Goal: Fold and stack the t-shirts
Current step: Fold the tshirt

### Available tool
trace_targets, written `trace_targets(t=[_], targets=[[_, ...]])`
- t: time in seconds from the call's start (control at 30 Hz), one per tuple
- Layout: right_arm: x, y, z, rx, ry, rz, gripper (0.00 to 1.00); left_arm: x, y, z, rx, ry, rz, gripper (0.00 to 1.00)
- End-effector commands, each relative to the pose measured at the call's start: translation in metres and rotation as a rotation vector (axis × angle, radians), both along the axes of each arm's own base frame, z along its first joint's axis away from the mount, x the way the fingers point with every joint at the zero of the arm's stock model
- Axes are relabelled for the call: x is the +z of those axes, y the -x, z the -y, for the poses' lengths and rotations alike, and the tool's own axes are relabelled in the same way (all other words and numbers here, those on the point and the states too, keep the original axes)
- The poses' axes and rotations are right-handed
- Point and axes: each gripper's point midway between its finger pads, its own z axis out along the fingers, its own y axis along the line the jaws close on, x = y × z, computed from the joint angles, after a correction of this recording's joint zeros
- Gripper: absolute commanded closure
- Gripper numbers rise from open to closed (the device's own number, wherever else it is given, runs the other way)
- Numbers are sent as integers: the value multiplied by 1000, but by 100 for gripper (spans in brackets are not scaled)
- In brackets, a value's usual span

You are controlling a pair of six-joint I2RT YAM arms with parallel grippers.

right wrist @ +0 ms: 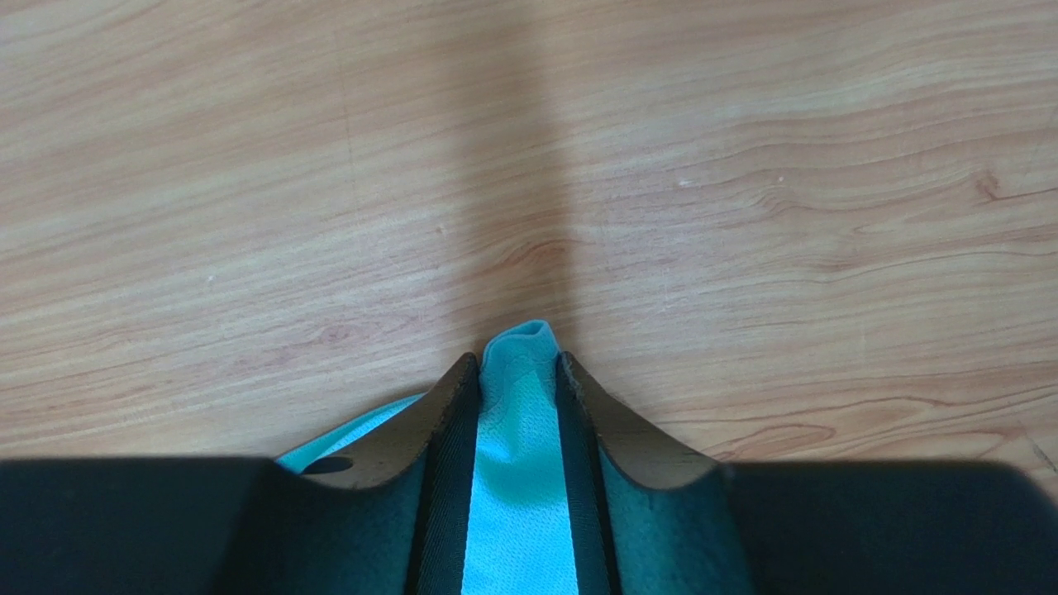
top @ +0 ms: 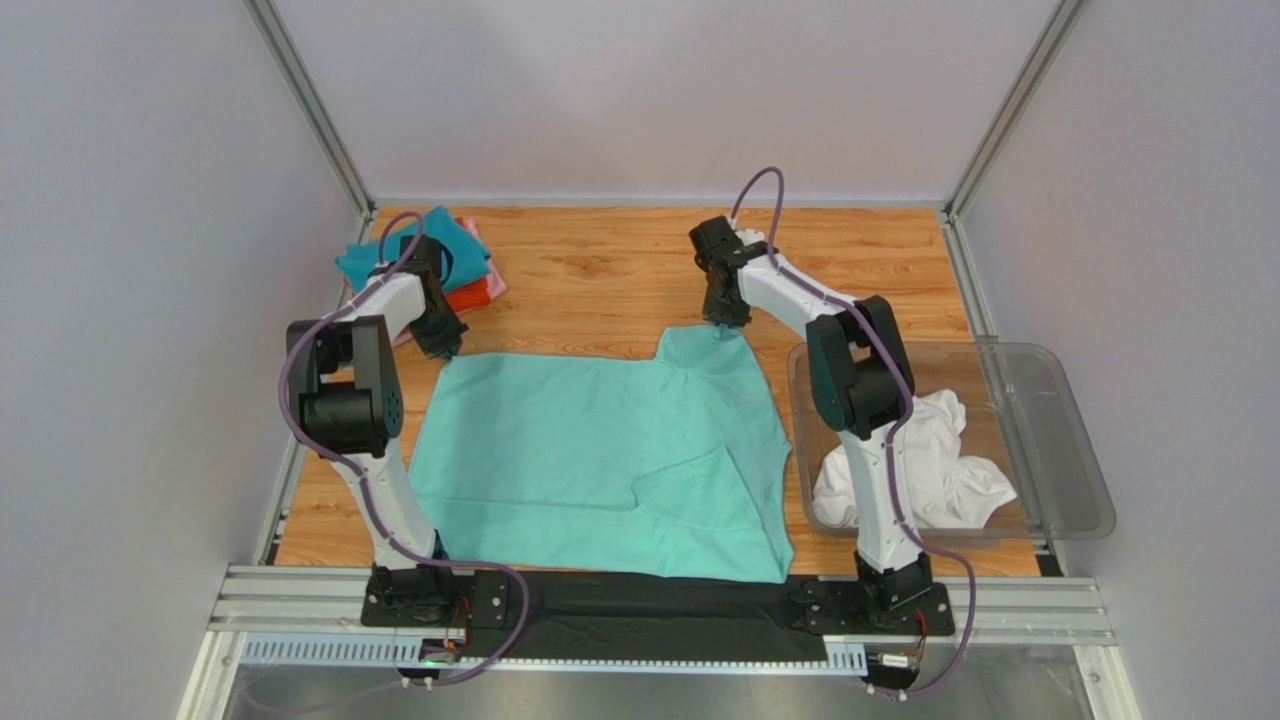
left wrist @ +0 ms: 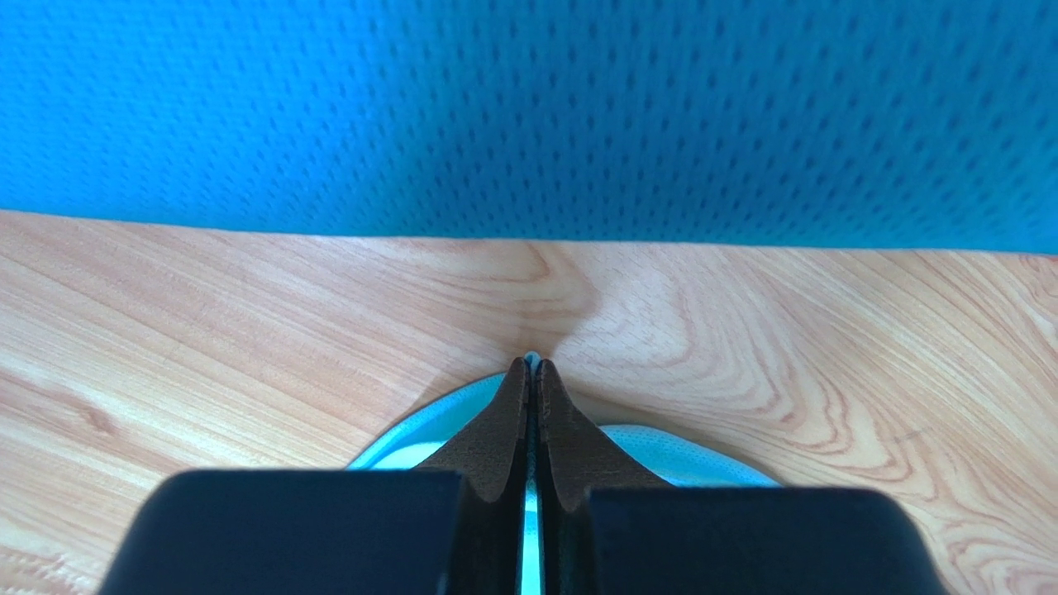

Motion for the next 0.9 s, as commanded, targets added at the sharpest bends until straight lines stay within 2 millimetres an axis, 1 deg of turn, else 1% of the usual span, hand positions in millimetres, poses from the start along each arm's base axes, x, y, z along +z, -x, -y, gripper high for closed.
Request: trace_targets(t=[0.0,0.07,0.1,0.13,0.17,0.23,0.27,0.33,0.37,0.43,0.5,0.53,0.57,0.6,0.63,0.67,0.7,0.73,0.77,0.8,0.83,0.87], targets=[[-11,19,7,-4,16,-65,74,24,-8,-1,-9,5,76,100],[-10,18,6,-1,10,-62,80,24,-7,-1,-8,8,75,100],[-9,18,6,1,8,-60,91,25,-7,-1,-9,14,74,100],[-8,16,4,10,2,-53,98,25,-7,2,-15,24,75,100],[-6,15,3,25,1,-51,100,26,-7,2,-16,26,80,100],[-3,16,-1,43,-1,-42,100,31,-6,3,-18,28,91,100],[5,15,-2,54,1,-24,100,32,-6,3,-19,24,93,100],[10,18,-5,70,14,-8,100,36,-4,2,-18,20,103,100],[21,19,-7,79,9,13,100,38,-3,2,-18,20,106,100],[30,23,-17,113,-2,31,100,40,0,4,-24,25,113,100],[41,30,-19,127,-11,46,100,41,7,5,-15,30,113,100],[52,35,-24,138,-23,65,100,40,10,5,-11,34,106,100],[49,42,-24,147,-19,55,100,42,12,6,-10,35,108,100],[52,47,-24,151,-15,60,100,43,17,6,-6,37,110,100],[63,51,-30,165,-21,83,100,45,19,7,-1,39,119,100],[65,56,-30,172,-15,86,100,45,21,7,3,41,126,100],[62,64,-27,171,5,81,100,46,29,9,5,43,128,100],[65,72,-31,187,11,85,100,47,32,9,9,45,133,100],[76,77,-30,189,7,107,100,48,35,10,13,47,140,100],[74,86,-27,189,25,101,100,48,44,10,19,47,139,100],[86,96,-31,198,17,125,100,48,48,10,31,47,145,100],[88,103,-31,200,22,133,100,48,52,10,37,46,149,100]])
